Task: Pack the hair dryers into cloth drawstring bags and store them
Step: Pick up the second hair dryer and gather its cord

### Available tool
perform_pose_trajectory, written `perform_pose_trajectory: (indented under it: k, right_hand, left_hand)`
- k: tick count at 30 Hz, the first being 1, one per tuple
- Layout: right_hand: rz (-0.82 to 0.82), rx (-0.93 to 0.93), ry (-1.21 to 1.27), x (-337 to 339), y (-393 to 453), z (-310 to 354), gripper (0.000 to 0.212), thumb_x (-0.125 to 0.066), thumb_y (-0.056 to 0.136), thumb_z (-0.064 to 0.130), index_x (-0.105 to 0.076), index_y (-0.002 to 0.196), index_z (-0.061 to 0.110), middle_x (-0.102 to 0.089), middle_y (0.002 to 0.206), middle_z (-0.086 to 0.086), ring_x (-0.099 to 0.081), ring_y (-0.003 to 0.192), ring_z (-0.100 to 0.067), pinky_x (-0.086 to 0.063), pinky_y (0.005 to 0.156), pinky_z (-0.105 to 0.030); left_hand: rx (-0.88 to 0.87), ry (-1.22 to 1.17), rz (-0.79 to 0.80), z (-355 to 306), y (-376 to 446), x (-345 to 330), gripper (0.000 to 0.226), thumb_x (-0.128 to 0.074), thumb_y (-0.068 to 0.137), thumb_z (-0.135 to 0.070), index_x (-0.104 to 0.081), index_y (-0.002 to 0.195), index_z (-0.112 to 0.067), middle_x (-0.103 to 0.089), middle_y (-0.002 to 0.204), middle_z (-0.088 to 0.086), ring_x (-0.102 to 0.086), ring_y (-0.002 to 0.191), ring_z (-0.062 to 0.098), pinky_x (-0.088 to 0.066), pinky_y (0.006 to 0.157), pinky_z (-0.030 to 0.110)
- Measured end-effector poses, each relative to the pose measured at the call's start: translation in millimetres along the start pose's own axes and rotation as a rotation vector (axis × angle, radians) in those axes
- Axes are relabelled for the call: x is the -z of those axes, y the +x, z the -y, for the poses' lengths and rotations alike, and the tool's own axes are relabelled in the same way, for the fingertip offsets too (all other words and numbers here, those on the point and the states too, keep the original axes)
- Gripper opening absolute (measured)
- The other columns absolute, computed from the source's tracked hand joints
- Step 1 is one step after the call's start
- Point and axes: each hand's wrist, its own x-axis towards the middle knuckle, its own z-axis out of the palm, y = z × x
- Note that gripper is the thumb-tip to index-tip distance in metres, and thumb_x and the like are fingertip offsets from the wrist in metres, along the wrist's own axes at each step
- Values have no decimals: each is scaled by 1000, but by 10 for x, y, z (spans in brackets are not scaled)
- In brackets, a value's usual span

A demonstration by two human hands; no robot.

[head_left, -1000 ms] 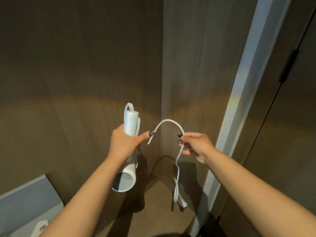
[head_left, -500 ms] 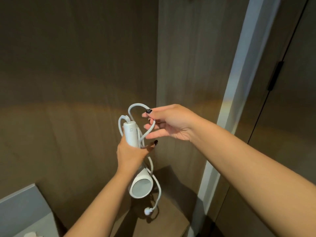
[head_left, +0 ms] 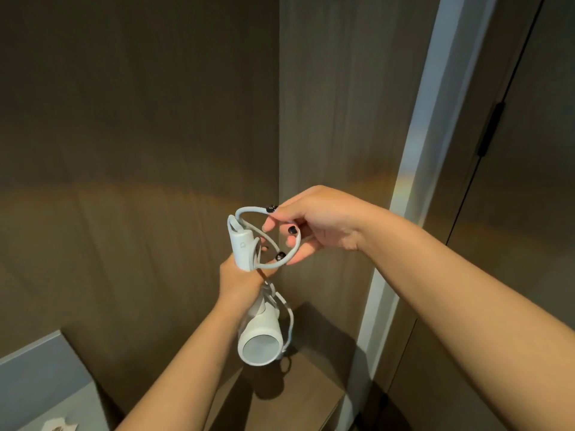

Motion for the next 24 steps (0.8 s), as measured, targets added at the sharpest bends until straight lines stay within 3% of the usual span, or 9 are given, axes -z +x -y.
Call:
perform_pose_trajectory:
  k: [3, 6, 9, 12, 14, 17, 19, 22, 24]
  right_hand:
    - [-71, 70, -94, 27, 15, 1, 25, -56, 96, 20, -72, 88, 2, -56, 61, -6, -56, 53, -13, -60, 73, -35]
    - [18, 24, -63, 66, -17, -9, 23, -55, 95, 15, -68, 85, -1, -51, 62, -9, -50, 50, -14, -60, 64, -31]
    - [53, -11, -85, 132, -61, -42, 24, -54, 96, 16, -68, 86, -1, -53, 62, -8, -52, 50, -13, -59, 63, -31]
    - [-78, 2, -122, 257, -107, -82, 27, -52, 97, 19, -70, 86, 2, -54, 62, -7, -56, 52, -13, -57, 60, -28]
    - [-224, 11, -183, 367, -135, -153, 29, -52, 97, 19, -72, 88, 1, -58, 63, -7, -59, 55, -16, -57, 60, -27]
    - [-362, -19, -225, 490, -168, -429, 29, -55, 96, 19, -74, 84, 2, -61, 60, -6, -56, 52, -15, -54, 52, -24]
    - [-360, -80, -221, 491, -194, -707, 31, -57, 95, 22, -74, 77, 5, -57, 53, -2, -49, 46, -12, -45, 46, -21]
    - [-290, -196, -185, 367, -224, -1121, 33, -58, 93, 24, -73, 67, 12, -52, 47, 3, -41, 41, -9, -35, 42, -19]
    - [-236, -250, -137, 260, -238, -1310, 35, -58, 91, 20, -70, 59, 15, -51, 45, 4, -41, 39, -8, -35, 42, -18]
  left_hand:
    - [45, -82, 79, 24, -70, -45, 32, -80, 74, -8, -68, 103, -17, -72, 97, 11, -69, 91, 32, -59, 81, 48]
    - [65, -137, 177, 13, -112, -94, 52, -83, 58, -18, -66, 107, -15, -72, 99, 15, -70, 89, 33, -59, 74, 44]
    - [83, -157, 299, 24, -113, -110, 69, -85, 50, -22, -64, 115, -12, -70, 106, 19, -68, 97, 39, -57, 83, 53]
    - [94, -161, 408, 72, -122, -102, 48, -81, 56, -10, -70, 103, -16, -70, 101, 22, -66, 99, 45, -54, 87, 58]
    - [111, -199, 468, 84, -167, -120, 37, -76, 63, -7, -74, 98, -19, -71, 95, 16, -68, 94, 40, -56, 84, 53]
    - [110, -326, 509, 49, -249, -155, 38, -78, 62, -13, -72, 100, -16, -72, 90, 10, -68, 88, 30, -58, 75, 42]
    - [130, -456, 527, 47, -270, -178, 45, -83, 57, -17, -74, 101, -18, -72, 108, 11, -68, 98, 28, -58, 76, 38]
    - [179, -555, 563, 76, -282, -237, 76, -96, 47, -23, -67, 116, -9, -60, 128, 22, -62, 111, 34, -56, 82, 41]
    - [172, -584, 632, 79, -320, -310, 90, -94, 51, -25, -56, 131, -6, -59, 135, 14, -59, 119, 30, -55, 86, 40]
